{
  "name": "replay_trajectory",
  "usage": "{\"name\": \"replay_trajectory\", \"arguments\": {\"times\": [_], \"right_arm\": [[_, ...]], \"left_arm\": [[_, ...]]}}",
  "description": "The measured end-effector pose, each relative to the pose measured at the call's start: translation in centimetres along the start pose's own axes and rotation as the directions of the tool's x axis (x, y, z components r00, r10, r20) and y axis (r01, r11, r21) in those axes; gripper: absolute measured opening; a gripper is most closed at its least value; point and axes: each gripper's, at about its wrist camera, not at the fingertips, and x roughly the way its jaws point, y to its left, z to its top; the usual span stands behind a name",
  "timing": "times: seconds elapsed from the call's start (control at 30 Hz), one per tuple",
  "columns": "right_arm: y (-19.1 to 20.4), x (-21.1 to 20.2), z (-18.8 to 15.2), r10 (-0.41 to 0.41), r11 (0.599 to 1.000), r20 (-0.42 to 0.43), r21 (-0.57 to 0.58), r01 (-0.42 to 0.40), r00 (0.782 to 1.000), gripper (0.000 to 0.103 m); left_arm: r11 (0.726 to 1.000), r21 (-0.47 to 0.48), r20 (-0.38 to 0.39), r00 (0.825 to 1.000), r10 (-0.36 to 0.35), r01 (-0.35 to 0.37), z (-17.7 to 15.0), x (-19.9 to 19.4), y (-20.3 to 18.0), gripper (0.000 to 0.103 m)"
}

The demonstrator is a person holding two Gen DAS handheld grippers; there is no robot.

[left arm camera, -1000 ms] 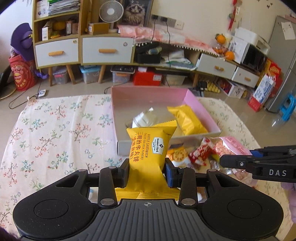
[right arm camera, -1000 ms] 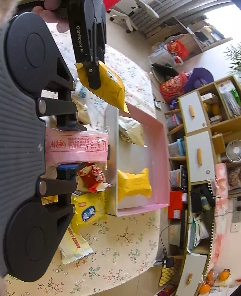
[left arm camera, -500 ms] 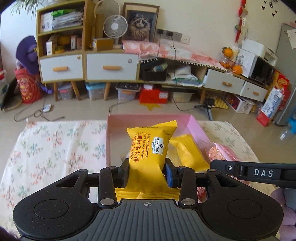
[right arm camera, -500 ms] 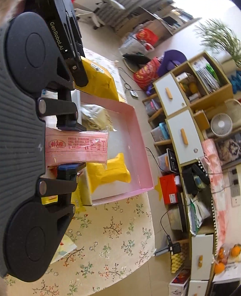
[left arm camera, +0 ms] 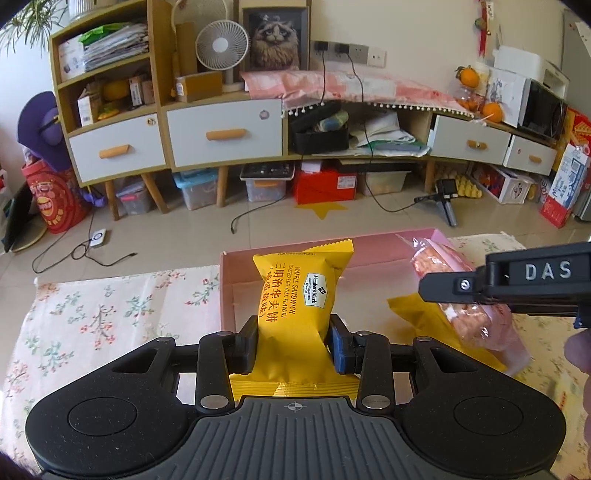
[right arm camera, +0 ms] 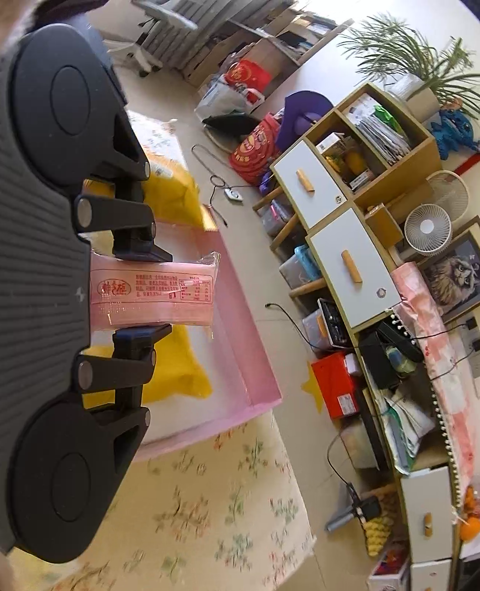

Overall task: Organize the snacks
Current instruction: 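Carry both held packs into the pink box and open both tools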

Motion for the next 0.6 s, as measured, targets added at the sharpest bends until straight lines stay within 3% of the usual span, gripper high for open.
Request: {"name": "replay_trajectory", "arguments": {"times": [0.17, 0.4, 0.6], "right_arm": [[-0.1, 1.8, 0.7, 0.000, 1.000, -0.003, 0.023, 0.000, 1.000, 0.030], [-0.2, 3.2, 1.3, -0.068, 0.997, 0.004, -0.037, 0.068, 0.998, 0.030], [-0.1, 3.9, 1.4, -0.087, 0.995, -0.010, -0.060, 0.086, 0.996, 0.030]], "left_arm": [[1.000, 0.003, -0.011, 1.000, -0.002, 0.002, 0.4, 1.7, 0.3, 0.035], [0.999, 0.016, -0.049, 0.998, 0.033, -0.032, 0.3, 4.0, 0.5, 0.036], [1.000, 0.003, -0.034, 0.999, 0.028, -0.028, 0.2, 4.4, 0.5, 0.039]]}}
